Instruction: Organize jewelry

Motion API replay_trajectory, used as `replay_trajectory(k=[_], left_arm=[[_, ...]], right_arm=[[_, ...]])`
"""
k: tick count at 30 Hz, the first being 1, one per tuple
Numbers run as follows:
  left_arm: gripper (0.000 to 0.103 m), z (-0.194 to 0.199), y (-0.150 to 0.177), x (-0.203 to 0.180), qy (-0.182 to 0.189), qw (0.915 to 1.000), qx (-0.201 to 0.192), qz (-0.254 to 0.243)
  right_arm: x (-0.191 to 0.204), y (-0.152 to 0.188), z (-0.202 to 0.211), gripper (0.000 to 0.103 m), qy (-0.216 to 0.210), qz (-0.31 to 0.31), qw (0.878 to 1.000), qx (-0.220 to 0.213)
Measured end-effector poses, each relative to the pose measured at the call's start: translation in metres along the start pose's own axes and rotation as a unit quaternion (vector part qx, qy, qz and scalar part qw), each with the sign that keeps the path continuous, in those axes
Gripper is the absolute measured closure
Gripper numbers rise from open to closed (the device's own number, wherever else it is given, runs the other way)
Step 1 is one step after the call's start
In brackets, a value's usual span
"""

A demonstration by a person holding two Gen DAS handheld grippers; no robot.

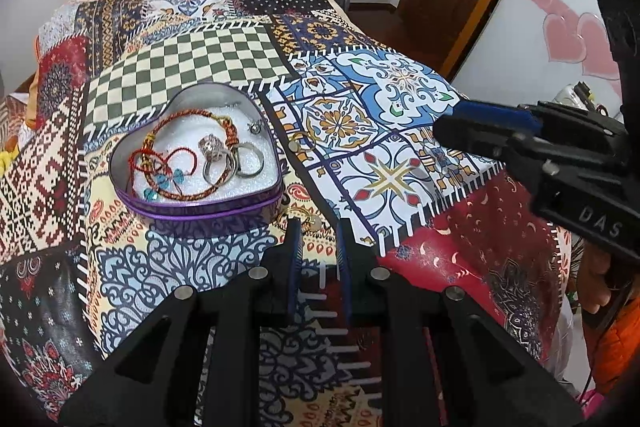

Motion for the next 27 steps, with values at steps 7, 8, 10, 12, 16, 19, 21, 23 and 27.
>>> replay_trajectory(k=[7,8,10,12,16,19,21,23,27], left_arm=[[0.087,-0.007,-0.007,-0.003,-0.01,0.9998,-0.004,-0.015],[0.087,-0.012,-0.007,-0.002,-0.012,0.9998,0.002,-0.013],[0.087,-0.016,-0.005,-0.002,-0.01,0.9999,0.006,-0.01],[0.087,-0.017,-0.004,-0.002,-0.008,0.9999,0.003,-0.01],[0.087,-0.018,-0.005,-0.002,-0.006,0.9999,0.006,-0.009],[0.087,-0.013,-0.007,-0.005,0.008,0.9999,0.004,-0.011],[0.087,-0.01,-0.009,-0.009,-0.001,0.9998,-0.007,-0.019],[0.087,-0.011,-0.012,-0.012,-0.029,0.999,-0.014,-0.032],[0.087,-0.025,-0.014,-0.013,-0.019,0.9994,0.006,-0.027]], right_arm=[[-0.005,0.003,-0.006,0.077,-0.003,-0.01,1.0,0.006],[-0.005,0.004,-0.006,0.077,-0.004,-0.011,1.0,0.007],[-0.006,0.004,-0.008,0.077,-0.004,-0.012,1.0,0.009],[-0.006,0.005,-0.008,0.077,-0.005,-0.012,1.0,0.011],[-0.004,0.006,-0.01,0.077,-0.004,-0.01,1.0,0.015],[-0.004,0.006,-0.008,0.077,-0.005,-0.01,1.0,0.012],[-0.005,0.006,-0.007,0.077,-0.005,-0.012,1.0,0.011],[-0.007,0.007,-0.006,0.077,-0.003,-0.014,1.0,0.01],[-0.011,0.009,-0.004,0.077,-0.005,-0.022,1.0,0.011]])
Point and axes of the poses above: each gripper's, at about its wrist camera, not at the fingertips, and z roughly against the way its jaws point, x to its left, y to its underside, the point moved 4 cm from there along -z, roughly the way its jaws point, and after that the axes turned 11 degrees about -y, right-handed, at the moved point
